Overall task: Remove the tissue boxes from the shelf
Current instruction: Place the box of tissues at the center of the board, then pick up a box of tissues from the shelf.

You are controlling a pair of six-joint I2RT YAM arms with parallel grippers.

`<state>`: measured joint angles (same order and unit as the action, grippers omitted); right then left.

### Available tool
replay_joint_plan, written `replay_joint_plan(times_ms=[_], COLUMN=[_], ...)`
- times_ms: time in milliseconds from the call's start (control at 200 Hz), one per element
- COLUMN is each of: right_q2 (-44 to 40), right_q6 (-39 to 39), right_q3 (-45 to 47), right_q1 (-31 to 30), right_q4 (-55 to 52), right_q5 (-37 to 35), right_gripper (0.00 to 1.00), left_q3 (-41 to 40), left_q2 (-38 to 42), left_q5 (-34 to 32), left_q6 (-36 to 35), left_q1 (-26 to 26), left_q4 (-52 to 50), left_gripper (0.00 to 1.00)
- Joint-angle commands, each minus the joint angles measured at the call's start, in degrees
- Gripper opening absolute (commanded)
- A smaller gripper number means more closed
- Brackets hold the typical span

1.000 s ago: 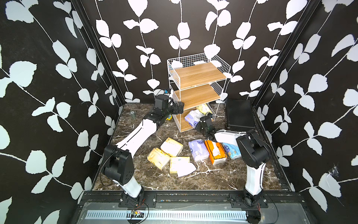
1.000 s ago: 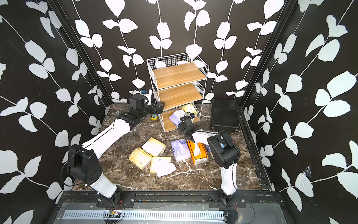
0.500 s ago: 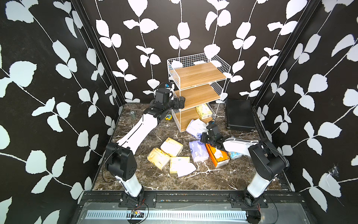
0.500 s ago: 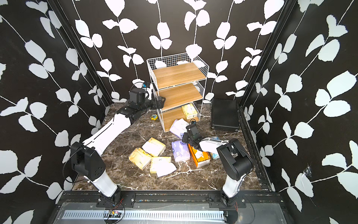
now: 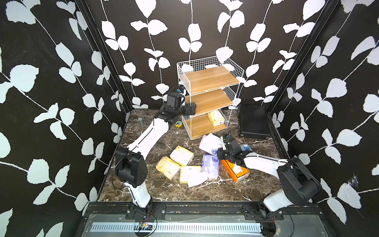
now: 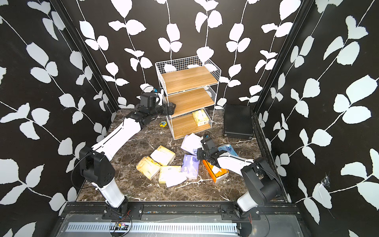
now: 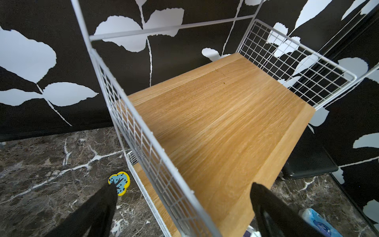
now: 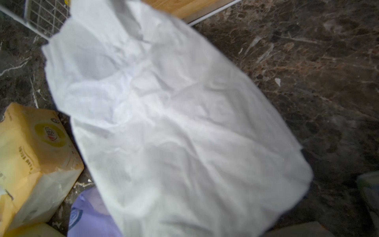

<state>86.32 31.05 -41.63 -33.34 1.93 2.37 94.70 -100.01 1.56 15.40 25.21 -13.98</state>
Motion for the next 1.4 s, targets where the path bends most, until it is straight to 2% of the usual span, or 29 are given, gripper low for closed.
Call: replay_joint_plan(times_ms=[0,50,115,220,345,480,535,625,755,925,1185,1391], right_q2=[-3.02,-4.62,-6.81,-10.47,-10.8,-1.61,1.75,7.48,16.58,26.3,34.48,39.38], right_q6=[-0.73,-0.73,-0.51,-0.11,-0.13,4.16,8.54,16.6,24.39,30.71,30.32,30.43], right_q3=[0.28,-1.45,-4.07,-7.54,-10.81,-18.76,-18.73,-18.4,-23.82,-29.69,-37.8,-43.19], right_q1=[-0.41,-0.41,-0.41,0.06,2.36,8.48,10.37,11.54,11.55,11.55,11.11,11.09], right_q4=[-1.79,-3.27,-6.9,-11.61,-10.07,-9.15,-2.72,9.11,15.92,20.92,20.62,17.26], right_q5=[0.4,-0.19,-2.34,-6.85,-8.85,-0.58,2.88,4.46,3.04,-3.61,-8.21,-11.16], right_gripper=[0.37,0.48,0.55,0.6,0.63,0.64,0.64,0.63,0.62,0.62,0.66,0.65], left_q3=[0.52,-0.01,-0.33,-1.32,-3.73,-4.36,-3.74,-2.64,-3.73,-7.4,-10.16,-10.24], left_q2=[2.14,2.82,3.48,4.9,6.87,7.16,6.66,5.73,6.12,8.69,11.15,11.5], left_q5=[-1.77,-1.96,-1.47,0.47,1.08,2.24,2.92,4.74,5.7,5.0,6.8,8.87], left_q6=[-1.08,-1.48,-1.76,-2.25,-3.86,-4.65,-4.76,-4.76,-5.86,-6.84,-8.8,-7.19], left_q1=[-0.43,-0.64,-1.23,-2.01,-1.96,-1.96,-2.01,-2.01,-2.05,-1.92,-1.78,-1.89], left_q4=[-1.58,-1.77,-2.75,-4.14,-4.21,-4.31,-4.83,-5.87,-6.1,-4.01,-2.41,-2.16], left_gripper=[0.99,0.99,0.99,0.99,0.99,0.99,0.99,0.99,0.99,0.99,0.99,0.99])
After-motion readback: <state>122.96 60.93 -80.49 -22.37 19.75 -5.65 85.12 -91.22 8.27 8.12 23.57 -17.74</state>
